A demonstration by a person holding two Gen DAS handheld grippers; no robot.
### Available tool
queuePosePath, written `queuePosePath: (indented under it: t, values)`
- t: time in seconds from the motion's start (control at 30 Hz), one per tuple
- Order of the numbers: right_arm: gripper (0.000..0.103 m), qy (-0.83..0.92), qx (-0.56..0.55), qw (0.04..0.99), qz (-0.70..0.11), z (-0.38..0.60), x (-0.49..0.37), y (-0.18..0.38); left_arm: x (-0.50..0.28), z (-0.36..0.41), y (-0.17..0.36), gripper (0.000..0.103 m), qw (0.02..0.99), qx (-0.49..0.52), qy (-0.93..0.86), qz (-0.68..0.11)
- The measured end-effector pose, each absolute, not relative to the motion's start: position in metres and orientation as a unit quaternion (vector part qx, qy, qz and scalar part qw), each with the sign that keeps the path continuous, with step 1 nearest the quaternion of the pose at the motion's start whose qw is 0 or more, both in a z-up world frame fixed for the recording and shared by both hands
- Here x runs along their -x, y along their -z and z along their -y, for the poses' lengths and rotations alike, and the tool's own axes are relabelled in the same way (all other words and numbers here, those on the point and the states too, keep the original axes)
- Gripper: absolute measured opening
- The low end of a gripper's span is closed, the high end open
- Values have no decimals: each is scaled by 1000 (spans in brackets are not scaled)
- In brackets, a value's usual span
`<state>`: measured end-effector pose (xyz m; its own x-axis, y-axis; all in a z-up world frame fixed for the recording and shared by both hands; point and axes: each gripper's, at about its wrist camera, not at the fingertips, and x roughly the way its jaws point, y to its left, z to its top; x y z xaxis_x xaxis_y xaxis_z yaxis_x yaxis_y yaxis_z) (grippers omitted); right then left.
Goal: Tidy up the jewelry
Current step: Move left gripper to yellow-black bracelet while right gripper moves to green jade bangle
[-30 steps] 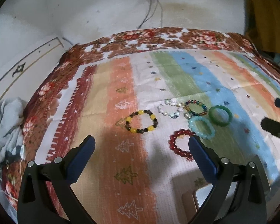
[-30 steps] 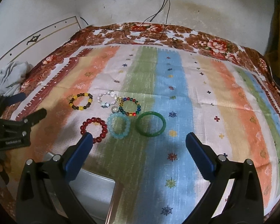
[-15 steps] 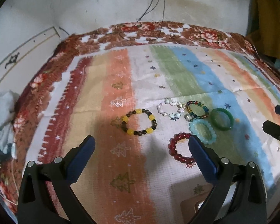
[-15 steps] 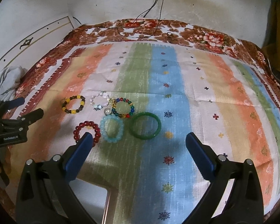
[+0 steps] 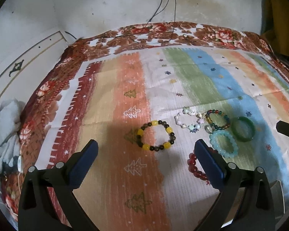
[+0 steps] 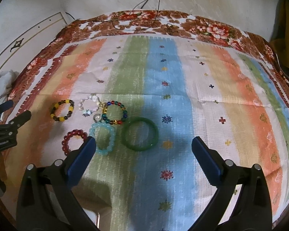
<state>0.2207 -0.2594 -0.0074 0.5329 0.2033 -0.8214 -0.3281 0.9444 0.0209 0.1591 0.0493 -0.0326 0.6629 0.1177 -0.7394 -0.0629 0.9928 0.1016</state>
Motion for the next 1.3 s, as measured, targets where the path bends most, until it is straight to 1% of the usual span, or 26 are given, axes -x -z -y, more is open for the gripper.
queuePosePath:
  t: [0.23,0.77,1.07,1.3]
  values:
    - [98,-143,56,864,-480,265,-239,16,-179,-53,40,97,907,-30,-48,-417]
    - [98,-120,59,834,-535,269,-276,48,-222,-84,76,97,869,27,-60,-490]
    - [98,-104,60,811,-572,272,-292,72,-238,-93,97,97,848,30,-67,-524]
    - [98,-93,76,805,-580,271,-300,84,-246,-99,109,97,839,41,-60,-539]
